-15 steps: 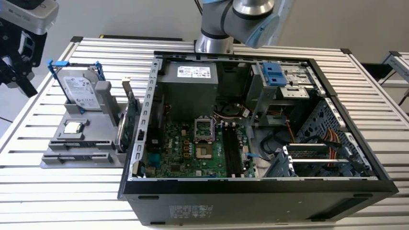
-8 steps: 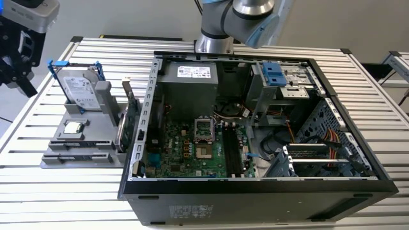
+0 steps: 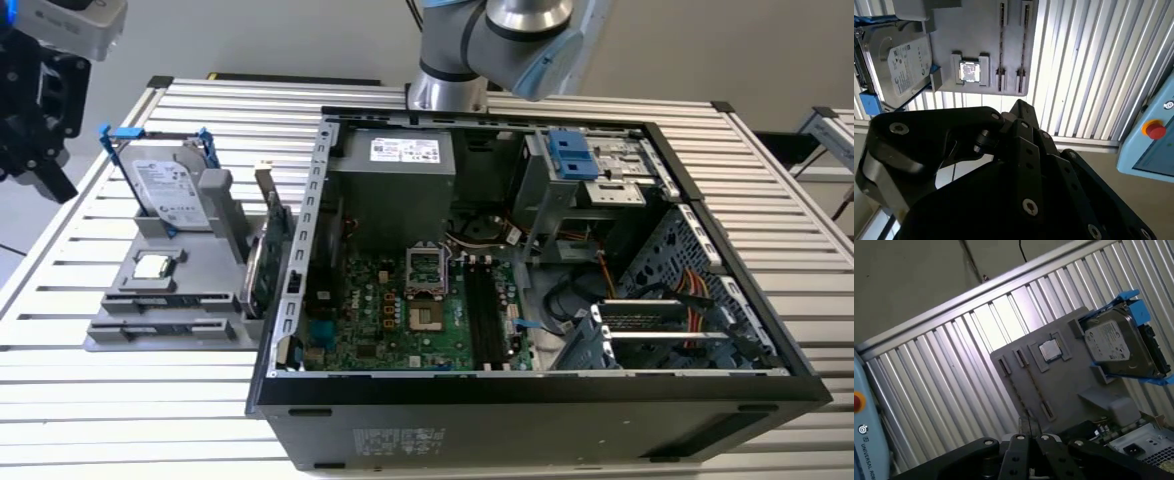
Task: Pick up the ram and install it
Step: 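Pick up the ram and move it above insertion slot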
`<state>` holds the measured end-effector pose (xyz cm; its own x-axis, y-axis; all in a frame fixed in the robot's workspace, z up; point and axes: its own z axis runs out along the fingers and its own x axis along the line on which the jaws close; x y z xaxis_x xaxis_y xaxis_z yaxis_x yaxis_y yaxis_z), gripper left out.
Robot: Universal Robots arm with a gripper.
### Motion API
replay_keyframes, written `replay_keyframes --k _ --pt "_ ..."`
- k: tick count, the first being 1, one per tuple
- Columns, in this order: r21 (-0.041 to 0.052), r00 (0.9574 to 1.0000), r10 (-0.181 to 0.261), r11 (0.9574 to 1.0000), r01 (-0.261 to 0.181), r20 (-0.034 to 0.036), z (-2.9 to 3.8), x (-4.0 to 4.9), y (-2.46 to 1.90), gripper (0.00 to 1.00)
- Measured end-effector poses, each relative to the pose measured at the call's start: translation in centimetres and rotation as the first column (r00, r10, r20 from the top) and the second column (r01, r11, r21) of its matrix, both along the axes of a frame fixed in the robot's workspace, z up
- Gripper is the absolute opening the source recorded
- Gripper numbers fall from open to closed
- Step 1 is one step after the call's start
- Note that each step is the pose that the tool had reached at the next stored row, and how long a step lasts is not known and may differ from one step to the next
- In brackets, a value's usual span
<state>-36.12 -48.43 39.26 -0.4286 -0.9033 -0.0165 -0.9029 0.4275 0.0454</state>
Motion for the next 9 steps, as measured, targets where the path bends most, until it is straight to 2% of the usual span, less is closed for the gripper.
replay_keyframes --k 5,9 --pt "-0.0001 0.9973 0.073 0.9973 -0.073 0.0000 0.00 0.00 0.00 0.00" --pt "0.0000 0.9917 0.128 0.9917 -0.128 0.0000 0.00 0.00 0.00 0.00"
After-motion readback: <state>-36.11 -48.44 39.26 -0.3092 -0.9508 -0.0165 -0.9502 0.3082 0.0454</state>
